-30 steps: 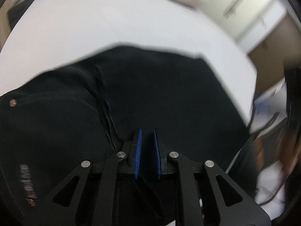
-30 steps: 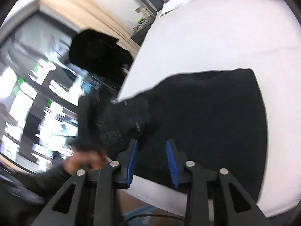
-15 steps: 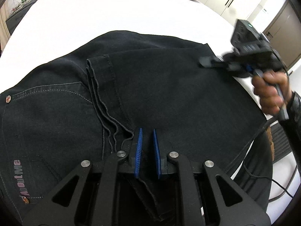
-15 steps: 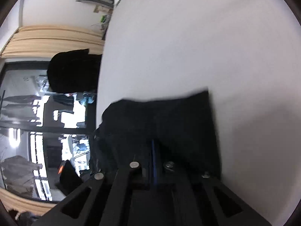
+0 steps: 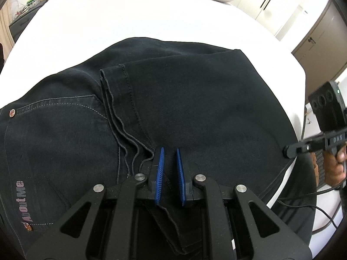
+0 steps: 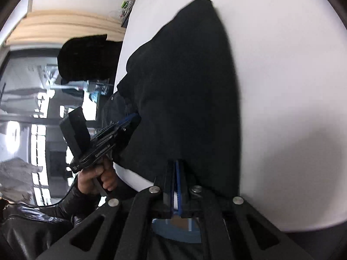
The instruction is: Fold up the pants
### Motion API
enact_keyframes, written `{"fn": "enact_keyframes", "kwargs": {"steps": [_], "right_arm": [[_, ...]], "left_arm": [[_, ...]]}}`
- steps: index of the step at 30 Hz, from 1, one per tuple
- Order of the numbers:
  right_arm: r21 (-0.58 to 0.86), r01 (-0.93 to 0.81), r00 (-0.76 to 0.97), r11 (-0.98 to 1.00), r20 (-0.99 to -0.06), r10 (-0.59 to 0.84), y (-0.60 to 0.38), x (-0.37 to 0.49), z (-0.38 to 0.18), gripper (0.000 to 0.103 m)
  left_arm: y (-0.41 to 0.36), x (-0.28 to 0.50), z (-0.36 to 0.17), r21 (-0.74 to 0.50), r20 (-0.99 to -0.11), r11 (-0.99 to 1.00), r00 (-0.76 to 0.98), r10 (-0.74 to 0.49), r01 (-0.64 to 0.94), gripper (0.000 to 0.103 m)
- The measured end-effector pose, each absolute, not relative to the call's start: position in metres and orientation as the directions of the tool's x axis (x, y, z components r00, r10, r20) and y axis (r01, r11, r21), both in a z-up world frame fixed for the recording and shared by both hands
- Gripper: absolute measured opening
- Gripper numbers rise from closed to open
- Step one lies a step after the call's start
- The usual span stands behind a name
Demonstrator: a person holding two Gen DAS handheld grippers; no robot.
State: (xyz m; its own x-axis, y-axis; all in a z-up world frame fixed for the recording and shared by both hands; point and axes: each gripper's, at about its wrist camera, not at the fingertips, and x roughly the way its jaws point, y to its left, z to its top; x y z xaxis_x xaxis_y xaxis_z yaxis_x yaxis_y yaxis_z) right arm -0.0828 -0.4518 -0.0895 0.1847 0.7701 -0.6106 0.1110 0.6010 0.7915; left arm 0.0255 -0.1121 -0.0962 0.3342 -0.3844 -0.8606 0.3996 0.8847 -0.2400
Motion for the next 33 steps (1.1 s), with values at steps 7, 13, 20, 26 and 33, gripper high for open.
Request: {"fn": "enact_keyframes", "kwargs": {"steps": [7, 13, 20, 26, 33], "right_arm": [[0.785, 0.104, 0.230, 0.611, -0.616, 0.753, -0.442, -0.080, -0.101, 0.000], [0.806, 0.105, 0.285, 0.583, -0.585, 0.759, -0.443, -0.087, -0.105, 0.000], [0.797, 0.115, 0.332, 0.593, -0.594, 0.733, -0.437, -0.093, -0.103, 0.000], [0.791, 0.133, 0.367, 0.597, -0.599, 0.712, -0.435, -0.099, -0.101, 0.000], [0.724, 0.114, 0.402, 0.681, -0.660, 0.634, -0.421, -0.101, -0.081, 0.001]], "left_arm": [[-0.105, 0.026, -0.096, -0.252, -0.855, 0.883, 0.336, -0.395, 0.396, 0.012], [-0.102, 0.025, -0.095, -0.254, -0.851, 0.884, 0.343, -0.397, 0.394, 0.012], [-0.095, 0.023, -0.093, -0.259, -0.847, 0.885, 0.349, -0.401, 0.388, 0.012], [-0.079, 0.014, -0.082, -0.322, -0.821, 0.877, 0.357, -0.446, 0.356, 0.012], [0.002, -0.019, -0.049, -0.446, -0.737, 0.869, 0.463, -0.493, 0.216, 0.012]]}}
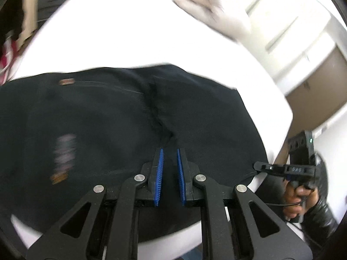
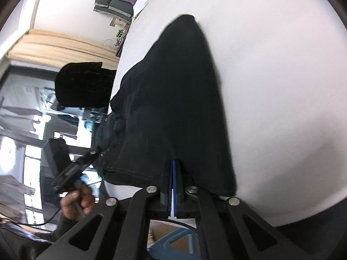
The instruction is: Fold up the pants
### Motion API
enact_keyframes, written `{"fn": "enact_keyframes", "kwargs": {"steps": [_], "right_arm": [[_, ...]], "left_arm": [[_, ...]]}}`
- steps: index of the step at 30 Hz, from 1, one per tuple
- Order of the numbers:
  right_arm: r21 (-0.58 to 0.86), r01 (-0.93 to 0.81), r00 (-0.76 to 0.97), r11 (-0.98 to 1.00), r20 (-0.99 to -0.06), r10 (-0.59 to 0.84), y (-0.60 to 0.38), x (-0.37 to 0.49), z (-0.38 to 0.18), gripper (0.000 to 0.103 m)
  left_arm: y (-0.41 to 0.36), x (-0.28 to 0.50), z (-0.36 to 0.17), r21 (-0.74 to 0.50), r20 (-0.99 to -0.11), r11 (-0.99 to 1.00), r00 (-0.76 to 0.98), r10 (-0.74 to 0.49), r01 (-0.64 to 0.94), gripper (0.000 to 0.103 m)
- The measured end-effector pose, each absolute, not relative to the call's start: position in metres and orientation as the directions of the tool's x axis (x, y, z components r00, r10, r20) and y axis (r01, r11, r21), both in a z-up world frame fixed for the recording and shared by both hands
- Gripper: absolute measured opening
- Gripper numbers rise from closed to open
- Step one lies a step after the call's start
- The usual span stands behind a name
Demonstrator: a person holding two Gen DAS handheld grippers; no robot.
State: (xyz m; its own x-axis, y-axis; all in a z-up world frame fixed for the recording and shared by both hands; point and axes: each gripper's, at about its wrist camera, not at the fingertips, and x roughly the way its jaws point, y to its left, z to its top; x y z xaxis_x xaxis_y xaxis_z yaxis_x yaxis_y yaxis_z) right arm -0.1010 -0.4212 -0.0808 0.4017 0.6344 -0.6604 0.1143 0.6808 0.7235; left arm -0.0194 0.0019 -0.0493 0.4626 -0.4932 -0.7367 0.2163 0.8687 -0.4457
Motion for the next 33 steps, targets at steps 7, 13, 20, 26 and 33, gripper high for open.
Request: {"fn": "enact_keyframes", "kwargs": {"steps": [7, 13, 20, 26, 33], "right_arm": [[0.753, -0.011, 0.465, 0.658, -0.579, 0.670, -0.382, -0.097, -0.034, 0.076], [0.817, -0.128, 0.419, 0.563, -0.470, 0.777, -0.338, -0.062, -0.010, 0.075], [0.823, -0.186, 0.306, 0.537, -0.471, 0.827, -0.283, -0.018, -0.013, 0.063], [0.834, -0.164, 0.243, 0.526, -0.483, 0.841, -0.261, 0.001, -0.030, 0.056], [0.812, -0.147, 0.210, 0.564, -0.532, 0.820, -0.255, 0.011, -0.036, 0.048]], "left_arm": [[0.139, -0.084, -0.047, -0.579, -0.674, 0.806, 0.628, -0.389, -0.122, 0.080], [0.197, -0.102, -0.067, -0.753, -0.582, 0.596, 0.703, -0.407, -0.278, 0.084], [0.196, -0.094, -0.103, -0.842, -0.530, 0.427, 0.653, -0.541, -0.330, 0.084], [0.207, -0.087, -0.116, -0.869, -0.494, 0.325, 0.672, -0.552, -0.373, 0.084], [0.218, -0.075, -0.134, -0.883, -0.466, 0.250, 0.682, -0.564, -0.396, 0.050]]}}
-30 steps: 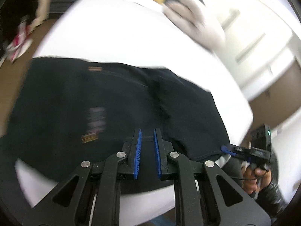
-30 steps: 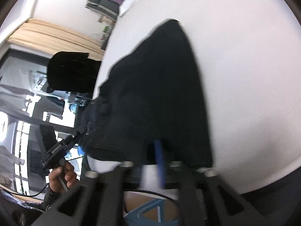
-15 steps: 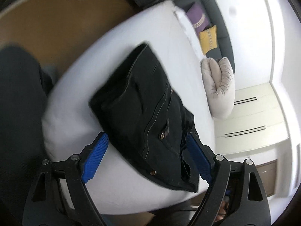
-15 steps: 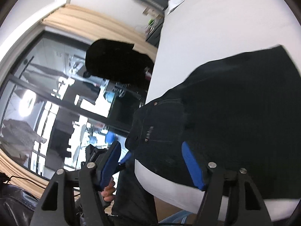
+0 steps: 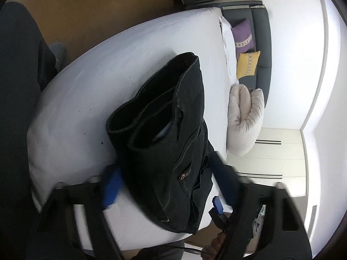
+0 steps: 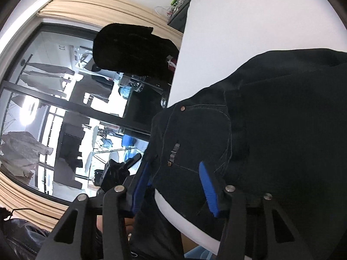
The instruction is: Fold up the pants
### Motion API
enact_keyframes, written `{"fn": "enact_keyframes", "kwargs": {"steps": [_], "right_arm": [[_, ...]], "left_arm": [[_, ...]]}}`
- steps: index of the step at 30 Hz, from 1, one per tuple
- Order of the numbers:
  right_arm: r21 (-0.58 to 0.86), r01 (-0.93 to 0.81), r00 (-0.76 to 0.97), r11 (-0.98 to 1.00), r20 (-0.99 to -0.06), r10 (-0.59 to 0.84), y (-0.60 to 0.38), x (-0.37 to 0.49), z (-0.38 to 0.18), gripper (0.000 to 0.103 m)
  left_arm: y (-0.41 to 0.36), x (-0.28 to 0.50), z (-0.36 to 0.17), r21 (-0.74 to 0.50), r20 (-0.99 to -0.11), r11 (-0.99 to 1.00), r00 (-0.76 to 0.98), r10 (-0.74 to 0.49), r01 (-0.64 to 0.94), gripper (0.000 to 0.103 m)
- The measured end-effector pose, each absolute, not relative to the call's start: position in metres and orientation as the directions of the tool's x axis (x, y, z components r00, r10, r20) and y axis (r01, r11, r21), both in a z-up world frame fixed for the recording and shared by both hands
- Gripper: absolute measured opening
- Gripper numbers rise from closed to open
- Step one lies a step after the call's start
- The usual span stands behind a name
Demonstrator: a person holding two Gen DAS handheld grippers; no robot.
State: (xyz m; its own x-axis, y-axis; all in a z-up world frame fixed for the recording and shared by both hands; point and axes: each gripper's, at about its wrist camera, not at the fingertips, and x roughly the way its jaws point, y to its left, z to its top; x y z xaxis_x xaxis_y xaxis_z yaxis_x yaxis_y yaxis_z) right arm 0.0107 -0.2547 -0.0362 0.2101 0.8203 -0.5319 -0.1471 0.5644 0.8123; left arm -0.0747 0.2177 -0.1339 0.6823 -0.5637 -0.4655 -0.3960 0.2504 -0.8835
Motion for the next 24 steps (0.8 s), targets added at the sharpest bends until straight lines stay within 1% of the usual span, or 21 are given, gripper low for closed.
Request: {"fn": "enact_keyframes", "kwargs": {"steps": [1, 4, 5, 8, 11, 13, 14, 15, 21, 24], "right_arm": [[0.801, -0.139, 0.205, 0.582, -0.552, 0.808, -0.255, 0.013, -0.038, 0.046], [0.766, -0.120, 0.190, 0.631, -0.606, 0.772, -0.256, 0.020, -0.041, 0.037], [0.756, -0.114, 0.185, 0.644, -0.621, 0.762, -0.257, 0.022, -0.043, 0.034], [0.716, -0.105, 0.160, 0.690, -0.673, 0.723, -0.253, 0.032, -0.049, 0.028], [0.672, -0.105, 0.129, 0.733, -0.722, 0.680, -0.245, 0.041, -0.057, 0.027], [0.603, -0.107, 0.101, 0.791, -0.784, 0.612, -0.239, 0.046, -0.068, 0.026], [0.556, -0.108, 0.091, 0.824, -0.820, 0.565, -0.236, 0.046, -0.075, 0.020], [0.543, -0.110, 0.089, 0.833, -0.829, 0.552, -0.235, 0.045, -0.078, 0.017], [0.494, -0.144, 0.133, 0.858, -0.849, 0.511, -0.234, 0.034, -0.083, 0.017], [0.499, -0.140, 0.162, 0.855, -0.841, 0.517, -0.236, 0.028, -0.083, 0.018]], "left_arm": [[0.218, -0.074, -0.136, -0.881, -0.470, 0.251, 0.675, -0.569, -0.402, 0.031], [0.217, -0.072, -0.139, -0.875, -0.482, 0.273, 0.670, -0.564, -0.400, 0.024], [0.217, -0.071, -0.136, -0.874, -0.486, 0.292, 0.671, -0.560, -0.389, 0.023], [0.214, -0.067, -0.121, -0.863, -0.500, 0.369, 0.679, -0.538, -0.344, 0.019], [0.207, -0.065, -0.101, -0.842, -0.517, 0.449, 0.684, -0.514, -0.299, 0.018], [0.203, -0.061, -0.088, -0.829, -0.521, 0.490, 0.688, -0.504, -0.269, 0.017], [0.201, -0.059, -0.081, -0.824, -0.521, 0.506, 0.690, -0.502, -0.254, 0.017], [0.197, -0.057, -0.074, -0.818, -0.522, 0.522, 0.691, -0.499, -0.241, 0.016], [0.167, -0.048, -0.030, -0.750, -0.530, 0.648, 0.703, -0.474, -0.129, 0.016], [0.146, -0.051, -0.010, -0.700, -0.537, 0.711, 0.705, -0.463, -0.066, 0.016]]}}
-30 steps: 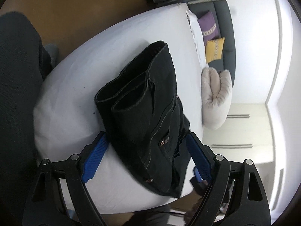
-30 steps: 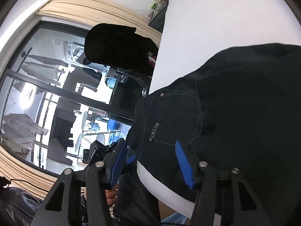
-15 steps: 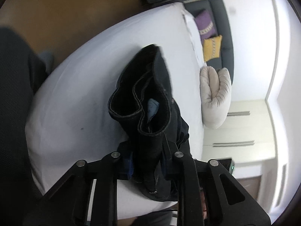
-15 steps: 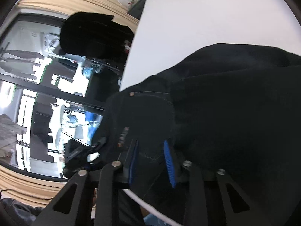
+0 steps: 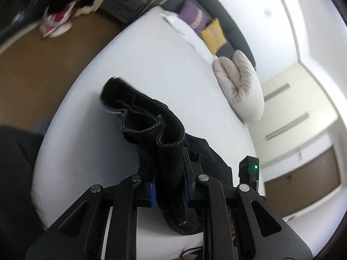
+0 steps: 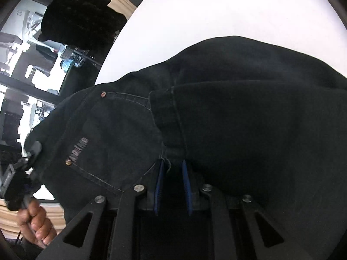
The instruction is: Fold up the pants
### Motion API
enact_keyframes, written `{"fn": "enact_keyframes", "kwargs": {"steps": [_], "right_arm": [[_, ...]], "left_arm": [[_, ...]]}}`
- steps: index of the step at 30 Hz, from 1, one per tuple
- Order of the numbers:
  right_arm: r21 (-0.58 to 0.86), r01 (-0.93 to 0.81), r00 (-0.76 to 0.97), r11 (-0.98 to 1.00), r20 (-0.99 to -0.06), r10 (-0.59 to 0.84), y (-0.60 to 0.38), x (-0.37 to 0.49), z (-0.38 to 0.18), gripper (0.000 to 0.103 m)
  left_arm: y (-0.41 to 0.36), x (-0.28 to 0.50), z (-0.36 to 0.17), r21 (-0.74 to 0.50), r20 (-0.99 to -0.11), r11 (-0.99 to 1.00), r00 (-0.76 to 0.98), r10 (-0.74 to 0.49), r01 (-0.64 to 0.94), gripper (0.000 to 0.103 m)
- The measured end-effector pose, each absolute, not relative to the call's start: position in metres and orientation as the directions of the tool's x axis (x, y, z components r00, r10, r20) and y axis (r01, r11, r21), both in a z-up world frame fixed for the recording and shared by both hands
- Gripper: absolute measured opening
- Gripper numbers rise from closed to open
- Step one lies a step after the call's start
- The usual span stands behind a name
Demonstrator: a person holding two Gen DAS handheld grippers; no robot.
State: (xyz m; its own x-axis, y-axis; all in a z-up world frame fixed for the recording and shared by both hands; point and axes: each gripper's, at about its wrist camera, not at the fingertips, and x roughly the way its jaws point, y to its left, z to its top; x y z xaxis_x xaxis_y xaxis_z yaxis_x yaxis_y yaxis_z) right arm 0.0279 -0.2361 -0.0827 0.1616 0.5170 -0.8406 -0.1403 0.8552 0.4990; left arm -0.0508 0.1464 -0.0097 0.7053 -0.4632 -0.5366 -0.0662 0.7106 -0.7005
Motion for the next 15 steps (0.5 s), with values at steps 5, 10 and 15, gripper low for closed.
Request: {"fn": "enact_keyframes", "kwargs": {"steps": [5, 10, 15], "right_arm": [[0.668, -0.080, 0.225, 0.740, -0.711, 0.666, -0.269, 0.025, -0.050, 0.052], [0.826, -0.113, 0.240, 0.553, -0.517, 0.822, -0.291, 0.029, -0.012, 0.085], [0.838, -0.168, 0.183, 0.519, -0.491, 0.852, -0.291, 0.029, 0.001, 0.090]], "left_arm": [[0.080, -0.042, 0.028, -0.558, -0.554, 0.823, 0.691, -0.464, 0.105, 0.016], [-0.019, -0.041, 0.045, -0.332, -0.593, 0.881, 0.652, -0.473, 0.338, 0.016], [-0.097, -0.049, 0.031, -0.170, -0.644, 0.854, 0.600, -0.475, 0.492, 0.014]]}}
